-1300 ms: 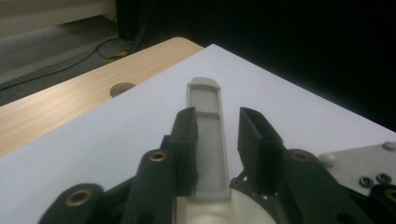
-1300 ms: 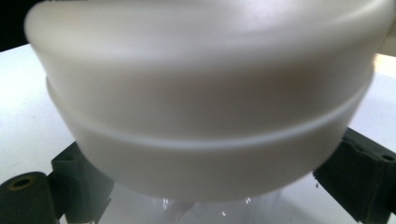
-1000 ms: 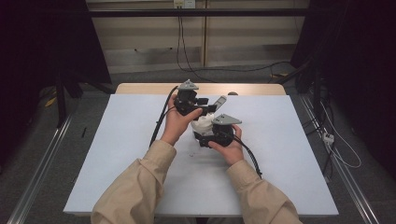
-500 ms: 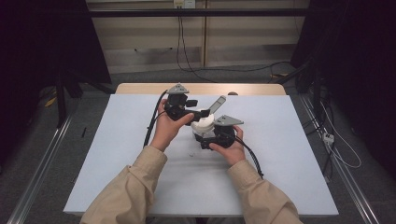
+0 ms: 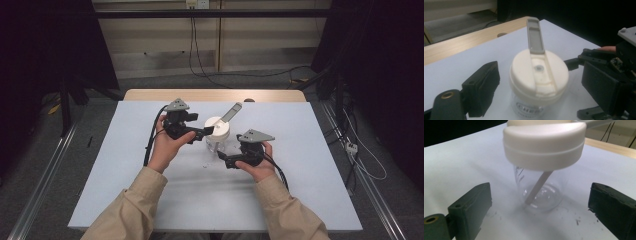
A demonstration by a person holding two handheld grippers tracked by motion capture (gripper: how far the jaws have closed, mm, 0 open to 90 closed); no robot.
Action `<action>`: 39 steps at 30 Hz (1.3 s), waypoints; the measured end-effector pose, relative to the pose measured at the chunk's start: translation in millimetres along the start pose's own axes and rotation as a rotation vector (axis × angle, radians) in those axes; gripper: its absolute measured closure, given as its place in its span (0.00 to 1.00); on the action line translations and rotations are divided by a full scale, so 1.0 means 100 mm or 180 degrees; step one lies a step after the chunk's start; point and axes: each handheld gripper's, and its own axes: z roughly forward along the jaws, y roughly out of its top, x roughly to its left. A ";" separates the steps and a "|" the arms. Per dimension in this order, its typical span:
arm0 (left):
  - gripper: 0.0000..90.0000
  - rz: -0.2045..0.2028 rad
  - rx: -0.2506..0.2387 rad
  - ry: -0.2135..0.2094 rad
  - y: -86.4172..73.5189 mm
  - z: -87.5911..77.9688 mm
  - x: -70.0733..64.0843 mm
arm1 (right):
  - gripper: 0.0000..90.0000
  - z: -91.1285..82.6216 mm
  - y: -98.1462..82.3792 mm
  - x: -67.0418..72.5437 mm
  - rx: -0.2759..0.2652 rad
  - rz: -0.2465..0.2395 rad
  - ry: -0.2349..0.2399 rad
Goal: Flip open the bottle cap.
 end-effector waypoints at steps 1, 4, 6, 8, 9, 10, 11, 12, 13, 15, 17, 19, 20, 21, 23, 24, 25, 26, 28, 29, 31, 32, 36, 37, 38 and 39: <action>0.14 0.0012 0.0016 0.0017 -0.04 -0.03 0.01 | 0.05 -0.03 -0.01 0.01 0.0008 -0.0009 0.0004; 0.13 -0.0032 0.0014 0.0033 -0.15 -0.10 0.03 | 0.06 -0.10 -0.05 0.02 0.0009 -0.0012 0.0029; 0.12 -0.0030 0.0010 0.0062 -0.22 -0.16 0.05 | 0.06 -0.14 -0.07 0.02 0.0009 -0.0010 0.0030; 0.12 -0.0041 0.0010 0.0081 -0.29 -0.21 0.06 | 0.06 -0.18 -0.10 0.01 0.0009 -0.0014 0.0032; 0.12 -0.0048 0.0013 0.0092 -0.32 -0.23 0.07 | 0.06 -0.20 -0.11 0.01 0.0013 -0.0021 0.0029; 0.12 -0.0051 0.0036 0.0096 -0.34 -0.26 0.08 | 0.06 -0.21 -0.12 0.01 0.0020 -0.0032 0.0023; 0.11 -0.0046 0.0042 0.0112 -0.38 -0.28 0.09 | 0.06 -0.23 -0.13 0.00 0.0029 -0.0034 0.0015; 0.11 -0.0051 0.0036 0.0121 -0.41 -0.30 0.10 | 0.06 -0.25 -0.15 0.00 0.0028 -0.0029 0.0014; 0.11 -0.0065 0.0040 0.0110 -0.44 -0.32 0.10 | 0.06 -0.27 -0.16 -0.01 0.0028 -0.0027 0.0006; 0.10 -0.0069 0.0049 0.0098 -0.49 -0.36 0.12 | 0.06 -0.32 -0.18 -0.03 0.0027 -0.0004 -0.0001; 0.09 -0.0075 0.0020 0.0105 -0.55 -0.41 0.12 | 0.06 -0.36 -0.21 -0.04 0.0026 -0.0001 -0.0007; 0.09 -0.0086 0.0034 0.0091 -0.59 -0.44 0.12 | 0.06 -0.40 -0.24 -0.05 0.0037 -0.0005 -0.0009; 0.09 -0.0057 0.0046 0.0105 -0.61 -0.46 0.12 | 0.06 -0.43 -0.25 -0.06 0.0038 -0.0005 -0.0005; 0.09 -0.0045 0.0028 0.0107 -0.64 -0.47 0.12 | 0.06 -0.45 -0.26 -0.06 0.0043 -0.0012 -0.0009; 0.09 -0.0052 0.0039 0.0096 -0.69 -0.50 0.12 | 0.06 -0.49 -0.28 -0.07 0.0054 -0.0021 -0.0011; 0.08 -0.0048 0.0033 0.0106 -0.71 -0.52 0.12 | 0.06 -0.51 -0.29 -0.07 0.0061 -0.0026 -0.0018; 0.08 -0.0064 0.0036 0.0128 -0.73 -0.54 0.13 | 0.06 -0.53 -0.30 -0.07 0.0058 -0.0030 -0.0020; 0.08 -0.0074 0.0031 0.0152 -0.75 -0.56 0.15 | 0.06 -0.55 -0.32 -0.08 0.0053 -0.0023 -0.0015; 0.08 -0.0101 0.0013 0.0157 -0.78 -0.60 0.16 | 0.06 -0.59 -0.34 -0.09 0.0057 -0.0025 -0.0026; 0.08 -0.0091 0.0020 0.0164 -0.80 -0.61 0.16 | 0.06 -0.61 -0.35 -0.09 0.0056 -0.0029 -0.0028; 0.08 -0.0084 0.0006 0.0182 -0.82 -0.64 0.16 | 0.06 -0.64 -0.37 -0.10 0.0055 -0.0027 -0.0040; 0.08 -0.0085 -0.0011 0.0176 -0.83 -0.66 0.17 | 0.06 -0.66 -0.38 -0.10 0.0055 -0.0027 -0.0045; 0.07 -0.0038 -0.0001 0.0184 -0.87 -0.72 0.15 | 0.06 -0.71 -0.42 -0.11 0.0059 -0.0009 -0.0060; 0.07 -0.0014 0.0018 0.0186 -0.88 -0.73 0.14 | 0.06 -0.72 -0.43 -0.11 0.0060 -0.0010 -0.0062; 0.07 -0.0009 0.0027 0.0192 -0.90 -0.74 0.14 | 0.06 -0.73 -0.44 -0.11 0.0066 -0.0017 -0.0062; 0.07 -0.0004 0.0050 0.0194 -0.92 -0.75 0.14 | 0.06 -0.74 -0.45 -0.11 0.0072 -0.0025 -0.0060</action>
